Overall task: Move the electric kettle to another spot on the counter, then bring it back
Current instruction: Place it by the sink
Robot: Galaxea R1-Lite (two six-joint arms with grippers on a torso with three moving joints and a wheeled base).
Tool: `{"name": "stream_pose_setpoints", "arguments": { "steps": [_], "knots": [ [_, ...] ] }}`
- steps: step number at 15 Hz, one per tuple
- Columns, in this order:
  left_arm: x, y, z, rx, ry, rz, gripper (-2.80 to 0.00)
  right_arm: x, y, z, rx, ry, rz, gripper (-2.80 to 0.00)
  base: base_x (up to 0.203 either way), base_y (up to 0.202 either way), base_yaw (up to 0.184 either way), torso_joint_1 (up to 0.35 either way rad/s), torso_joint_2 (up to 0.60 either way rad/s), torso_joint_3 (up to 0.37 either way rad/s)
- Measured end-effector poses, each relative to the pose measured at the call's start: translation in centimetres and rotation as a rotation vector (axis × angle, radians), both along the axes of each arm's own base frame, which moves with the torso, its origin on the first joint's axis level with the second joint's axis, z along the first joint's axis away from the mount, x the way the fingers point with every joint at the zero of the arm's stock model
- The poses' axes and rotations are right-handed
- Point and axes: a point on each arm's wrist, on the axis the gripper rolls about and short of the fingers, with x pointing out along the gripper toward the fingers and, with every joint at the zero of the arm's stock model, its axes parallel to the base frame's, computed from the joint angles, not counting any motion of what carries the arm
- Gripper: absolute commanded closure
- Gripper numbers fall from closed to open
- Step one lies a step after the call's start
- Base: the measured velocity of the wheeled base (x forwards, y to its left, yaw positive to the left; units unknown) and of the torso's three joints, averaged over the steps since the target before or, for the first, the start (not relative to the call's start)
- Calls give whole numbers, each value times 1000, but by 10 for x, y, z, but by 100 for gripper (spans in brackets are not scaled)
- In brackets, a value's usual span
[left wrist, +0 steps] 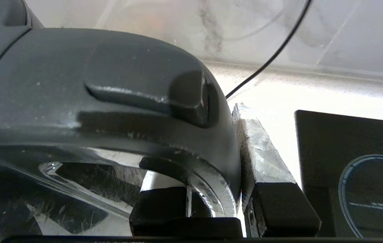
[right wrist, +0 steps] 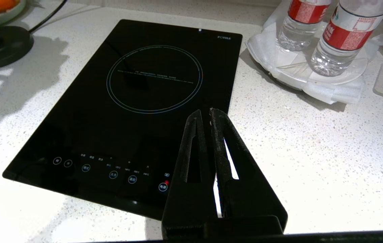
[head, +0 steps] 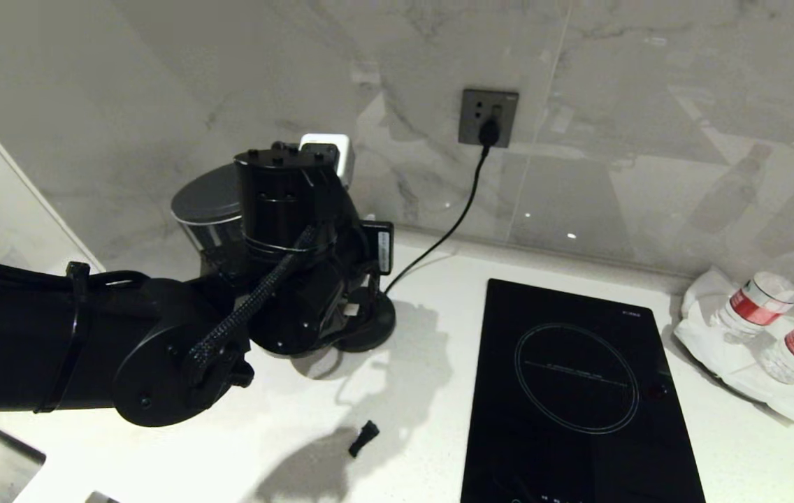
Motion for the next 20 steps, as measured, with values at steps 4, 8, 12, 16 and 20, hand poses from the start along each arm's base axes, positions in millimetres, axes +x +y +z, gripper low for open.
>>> {"name": "stream_pose_setpoints", "arguments": {
  "steps": [4,8,12,16,20],
  "knots": [
    [-1,1,-4,9,10,5,0,0,0,0,0,0,0,0,0,0,0,0,12,193],
    [-1,1,-5,11,12,6,0,0,0,0,0,0,0,0,0,0,0,0,6,208],
    [-2,2,-10,18,27,8,0,0,0,0,0,0,0,0,0,0,0,-2,8,207],
    [-3,3,-15,25,39,8,0,0,0,0,0,0,0,0,0,0,0,1,9,210],
    [-7,5,-21,35,60,2,0,0,0,0,0,0,0,0,0,0,0,0,2,81]
  ]
}}
